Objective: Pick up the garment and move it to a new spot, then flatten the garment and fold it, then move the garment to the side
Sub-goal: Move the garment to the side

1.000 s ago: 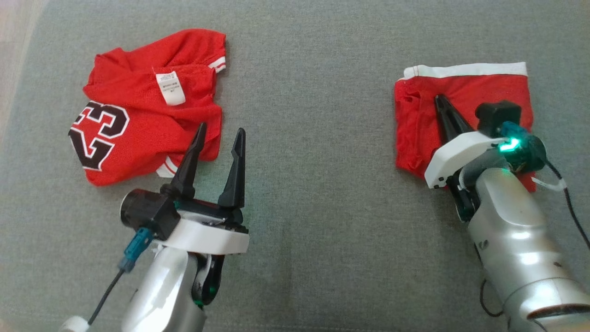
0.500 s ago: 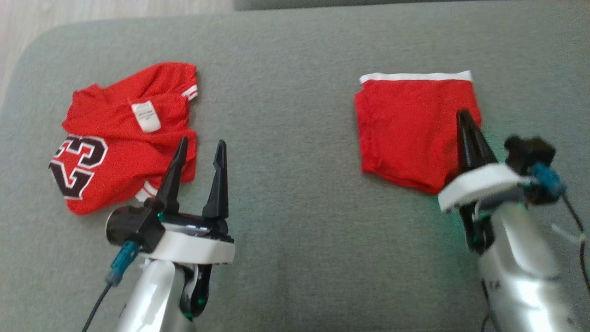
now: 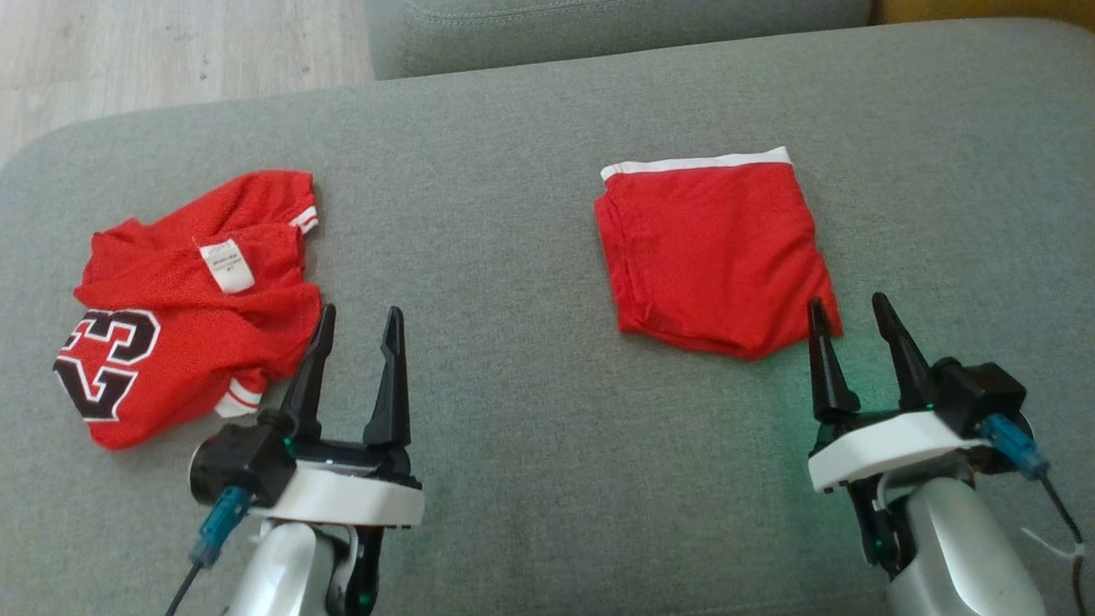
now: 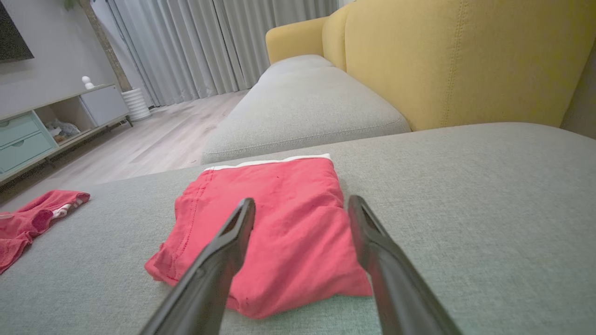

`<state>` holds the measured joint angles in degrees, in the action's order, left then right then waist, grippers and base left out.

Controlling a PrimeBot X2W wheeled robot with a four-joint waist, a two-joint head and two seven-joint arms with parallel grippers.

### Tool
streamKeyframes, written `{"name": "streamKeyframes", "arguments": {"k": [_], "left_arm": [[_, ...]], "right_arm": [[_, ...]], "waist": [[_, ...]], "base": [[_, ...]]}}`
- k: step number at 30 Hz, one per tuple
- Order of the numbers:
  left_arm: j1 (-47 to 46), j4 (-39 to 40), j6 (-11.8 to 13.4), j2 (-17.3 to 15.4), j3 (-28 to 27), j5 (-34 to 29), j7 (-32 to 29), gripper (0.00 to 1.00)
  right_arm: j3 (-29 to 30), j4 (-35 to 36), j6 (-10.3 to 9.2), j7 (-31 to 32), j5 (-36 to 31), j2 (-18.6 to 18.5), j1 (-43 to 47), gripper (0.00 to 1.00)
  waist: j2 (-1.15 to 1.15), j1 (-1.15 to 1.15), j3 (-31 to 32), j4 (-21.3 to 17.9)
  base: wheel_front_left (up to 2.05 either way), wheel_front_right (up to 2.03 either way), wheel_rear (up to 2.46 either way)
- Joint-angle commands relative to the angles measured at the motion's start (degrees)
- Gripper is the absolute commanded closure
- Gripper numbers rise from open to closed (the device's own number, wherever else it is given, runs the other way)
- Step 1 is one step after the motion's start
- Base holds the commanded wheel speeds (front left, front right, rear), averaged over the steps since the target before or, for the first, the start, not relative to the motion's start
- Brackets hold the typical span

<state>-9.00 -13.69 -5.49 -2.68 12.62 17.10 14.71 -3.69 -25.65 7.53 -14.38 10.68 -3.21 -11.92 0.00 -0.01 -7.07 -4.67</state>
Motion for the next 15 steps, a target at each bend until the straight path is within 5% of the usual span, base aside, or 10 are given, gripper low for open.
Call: {"name": "streamKeyframes", "arguments": {"k": [1,15], "left_arm": [[-1.3,1.7,0.1,-0.2,-2.3,-0.1,0.3,0.00],[-4.4,2.2,-0.3,-0.2,-0.3,-0.4,0.3,0.00]], "right_arm": [[-1.7,2.5,-0.04,-0.6,0.3,0.3,-1.5,0.00],[5.7,1.6,-0.04,6.0,-2.0,0.3,-9.9,0.00]], "waist": [[0.00,0.01,-0.2,0.1],[0.00,0.01,-5.8,4.1]], "base": [[0.00,0.00,0.00],[0.00,0.00,0.00]]}}
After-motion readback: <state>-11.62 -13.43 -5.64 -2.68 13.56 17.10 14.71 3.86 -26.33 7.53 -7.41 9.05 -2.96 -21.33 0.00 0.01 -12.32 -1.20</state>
